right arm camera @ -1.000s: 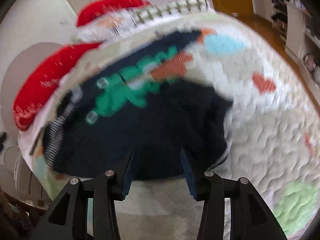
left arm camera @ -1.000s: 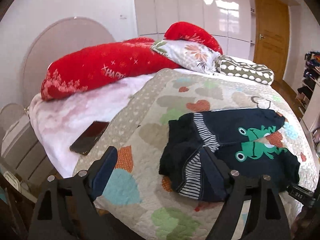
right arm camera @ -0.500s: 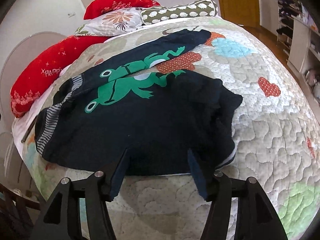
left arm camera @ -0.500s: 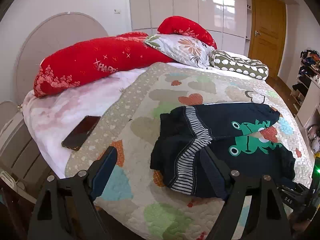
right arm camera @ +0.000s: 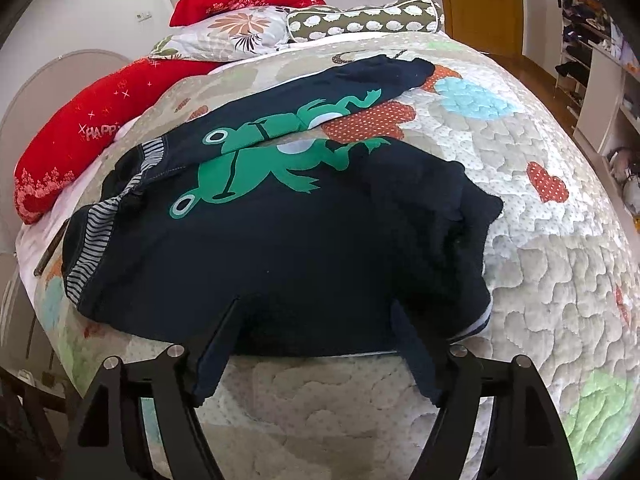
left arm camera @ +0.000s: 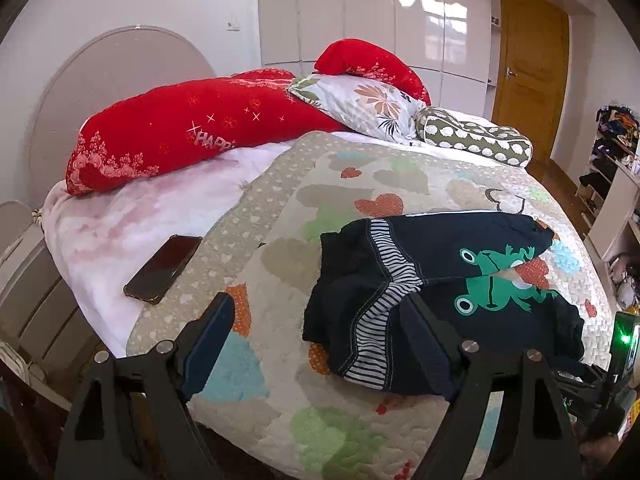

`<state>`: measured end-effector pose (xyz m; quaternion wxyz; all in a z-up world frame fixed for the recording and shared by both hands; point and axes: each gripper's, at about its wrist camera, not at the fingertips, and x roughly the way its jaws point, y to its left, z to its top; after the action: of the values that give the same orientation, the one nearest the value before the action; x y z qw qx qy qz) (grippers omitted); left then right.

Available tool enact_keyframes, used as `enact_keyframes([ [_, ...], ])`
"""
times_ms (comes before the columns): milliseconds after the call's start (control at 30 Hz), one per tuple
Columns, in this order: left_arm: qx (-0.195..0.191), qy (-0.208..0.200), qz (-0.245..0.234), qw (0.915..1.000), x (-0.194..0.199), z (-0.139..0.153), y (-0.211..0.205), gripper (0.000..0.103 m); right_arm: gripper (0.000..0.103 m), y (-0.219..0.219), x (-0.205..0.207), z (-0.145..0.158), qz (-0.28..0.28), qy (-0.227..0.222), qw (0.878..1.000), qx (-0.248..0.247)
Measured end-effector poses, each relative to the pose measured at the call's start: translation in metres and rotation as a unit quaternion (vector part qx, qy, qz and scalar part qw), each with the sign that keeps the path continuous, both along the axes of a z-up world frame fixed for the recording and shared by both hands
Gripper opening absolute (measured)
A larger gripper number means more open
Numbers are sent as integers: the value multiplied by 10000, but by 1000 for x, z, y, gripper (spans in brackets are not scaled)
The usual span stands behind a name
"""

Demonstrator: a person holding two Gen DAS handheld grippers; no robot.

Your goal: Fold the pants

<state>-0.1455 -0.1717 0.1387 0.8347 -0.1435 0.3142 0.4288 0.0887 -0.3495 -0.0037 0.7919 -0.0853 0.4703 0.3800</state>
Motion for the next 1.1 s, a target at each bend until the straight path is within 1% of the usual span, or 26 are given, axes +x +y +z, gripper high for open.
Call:
enact_keyframes([
  [100, -56, 46, 3, 10000, 2, -4, 4, 84, 80, 0, -2, 2, 64, -80, 9999, -38],
  [167, -63, 113, 3, 9999, 7, -9, 9, 84, 80, -2, -3, 10, 96, -138, 9999, 13],
  [267, -206, 158, -118, 9996, 17, -17, 19, 84, 80, -8, -7, 37, 223, -437, 9984, 294],
  [333, -482, 146, -403, 9979, 30, -25, 31, 84, 80, -9, -3, 55, 355, -499, 9971, 444],
  [400, -758, 145, -650, 9949, 44, -31, 45, 84, 80, -3, 10, 68, 535, -513, 9963, 430],
  [467, -988, 164, -887, 9910, 64, -36, 64, 84, 80, 5, 27, 77, 583, -577, 9960, 343],
  [500, -1024, 172, -964, 9899, 73, -38, 70, 84, 80, 12, 44, 82, 578, -603, 9962, 263],
  [533, -1038, 198, -1033, 9890, 85, -40, 79, 84, 80, 16, 53, 85, 575, -607, 9962, 236],
  [600, -1009, 288, -1124, 9881, 108, -46, 94, 84, 80, 30, 85, 91, 465, -723, 9961, 205],
  [633, -1025, 361, -1206, 9867, 124, -51, 104, 84, 80, 38, 101, 92, 441, -752, 9960, 172],
  [700, -1153, 520, -1286, 9836, 151, -62, 120, 84, 80, 57, 133, 88, 415, -676, 9968, 65],
  [767, -1232, 688, -1475, 9790, 180, -73, 134, 84, 80, 82, 166, 79, 422, -587, 9973, -105],
  [833, -1253, 815, -1608, 9756, 202, -84, 145, 84, 80, 104, 192, 70, 303, -569, 9975, -301],
  [867, -1305, 889, -1689, 9729, 214, -91, 151, 84, 80, 114, 203, 67, 263, -531, 9977, -325],
  [933, -1477, 1006, -1813, 9671, 229, -105, 162, 84, 80, 131, 217, 62, 314, -463, 9977, -390],
  [1000, -1661, 1138, -1937, 9602, 242, -120, 170, 84, 80, 158, 228, 54, 549, -599, 9945, -659],
  [1067, -1865, 1358, -1969, 9529, 253, -138, 175, 84, 80, 179, 232, 44, 804, -719, 9898, -933],
  [1100, -1916, 1398, -1978, 9511, 255, -143, 175, 84, 80, 186, 234, 38, 877, -770, 9875, -1057],
])
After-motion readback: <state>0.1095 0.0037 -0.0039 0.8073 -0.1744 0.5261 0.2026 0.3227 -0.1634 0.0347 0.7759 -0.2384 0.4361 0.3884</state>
